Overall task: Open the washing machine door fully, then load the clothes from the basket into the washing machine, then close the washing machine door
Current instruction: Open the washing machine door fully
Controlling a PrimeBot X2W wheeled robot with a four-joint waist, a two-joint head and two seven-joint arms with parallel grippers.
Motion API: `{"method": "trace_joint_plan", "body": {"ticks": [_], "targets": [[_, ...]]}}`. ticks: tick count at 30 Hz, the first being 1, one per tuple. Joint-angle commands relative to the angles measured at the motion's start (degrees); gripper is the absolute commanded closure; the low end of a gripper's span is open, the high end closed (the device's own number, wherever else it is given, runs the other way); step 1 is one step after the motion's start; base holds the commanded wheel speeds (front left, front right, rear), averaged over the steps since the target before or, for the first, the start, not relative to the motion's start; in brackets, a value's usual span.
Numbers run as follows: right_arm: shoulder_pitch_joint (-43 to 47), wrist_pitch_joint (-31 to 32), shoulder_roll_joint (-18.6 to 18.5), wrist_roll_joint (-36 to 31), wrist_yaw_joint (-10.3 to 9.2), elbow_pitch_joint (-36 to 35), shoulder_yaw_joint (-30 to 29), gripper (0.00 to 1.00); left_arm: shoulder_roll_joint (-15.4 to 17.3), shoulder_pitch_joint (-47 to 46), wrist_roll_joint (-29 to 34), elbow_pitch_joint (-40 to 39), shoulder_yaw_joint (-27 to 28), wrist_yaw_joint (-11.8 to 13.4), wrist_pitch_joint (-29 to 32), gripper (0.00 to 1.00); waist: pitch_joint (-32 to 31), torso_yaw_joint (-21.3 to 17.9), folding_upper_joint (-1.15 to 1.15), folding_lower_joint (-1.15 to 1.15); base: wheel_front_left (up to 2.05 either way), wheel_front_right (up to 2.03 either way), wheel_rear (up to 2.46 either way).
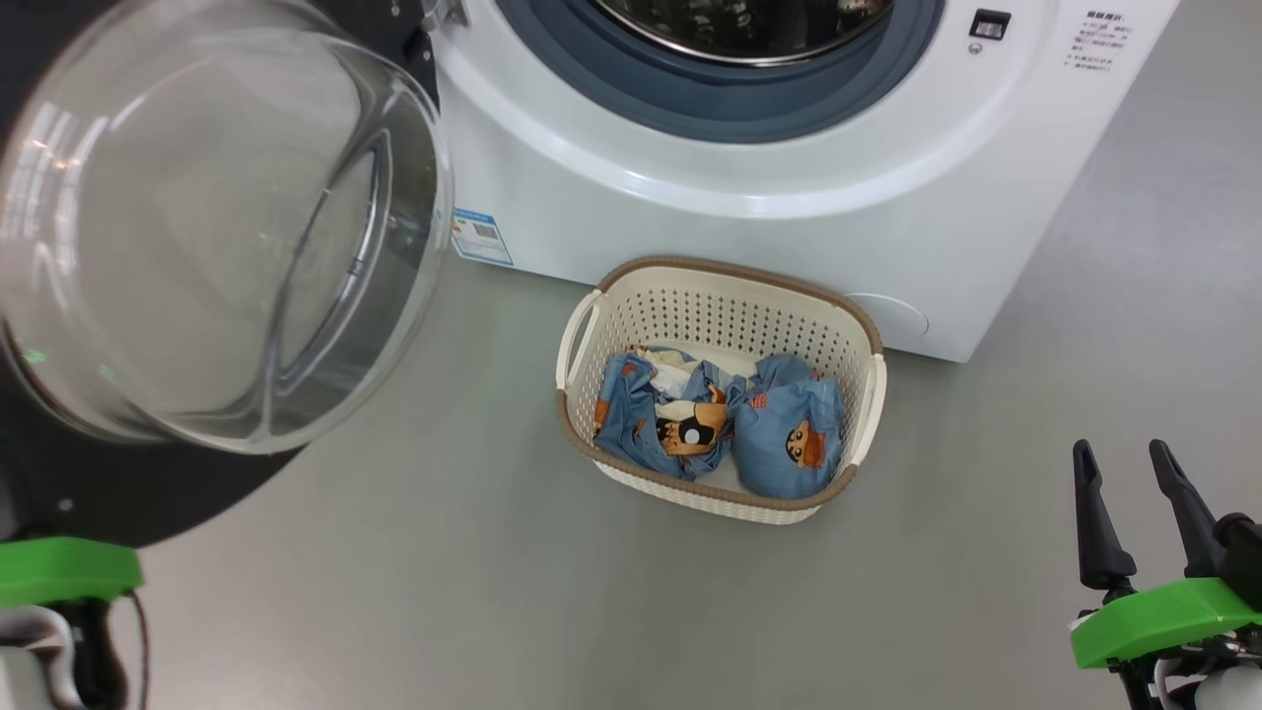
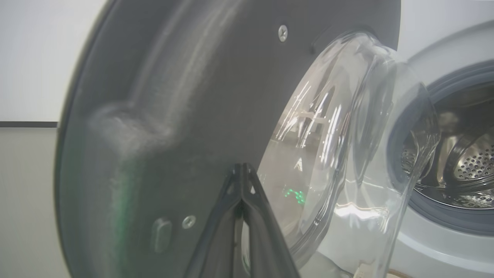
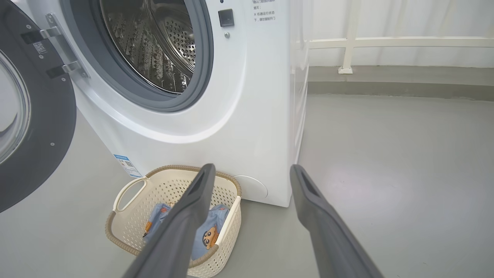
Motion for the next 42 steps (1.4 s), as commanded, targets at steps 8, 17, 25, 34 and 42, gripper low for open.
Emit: {"method": "trace_joint_plan", "body": {"ticks": [8, 17, 25, 34, 42], "targets": [[-2.6, -0.7, -1.7, -0.2, 0.42, -1.7, 1.0, 0.0, 5.9, -4.6, 2.2, 2.3, 7.6, -0.2, -0.3, 1.0, 2.6, -0.5, 0.0, 0.0, 0.0, 0.0, 0.0], [-4.2, -0.7, -2.8, -0.4, 0.42, -2.4, 0.5, 0.0, 8.3, -9.2, 4.2, 6.5, 11.1, -1.0, -0.3, 1.0, 5.9, -0.8, 0.0, 0.0, 0.0, 0.0, 0.0], [-5.7, -0.7, -3.3, -0.7, 0.42, -3.0, 0.5, 0.0, 9.9, -12.6, 5.7, 8.9, 14.1, -0.8, -0.3, 1.0, 8.8, -1.2, 0.0, 0.0, 0.0, 0.0, 0.0], [-6.8, -0.7, -3.4, -0.6, 0.42, -3.1, 0.5, 0.0, 11.0, -14.4, 7.1, 10.8, 15.9, -1.3, -0.3, 1.0, 10.1, -1.7, 0.0, 0.0, 0.0, 0.0, 0.0], [-6.3, -0.7, -2.6, -0.6, 0.42, -2.5, 0.7, 0.0, 10.4, -12.8, 7.9, 10.6, 17.0, -2.0, -0.3, 1.0, 7.8, -1.9, 0.0, 0.0, 0.0, 0.0, 0.0]]}}
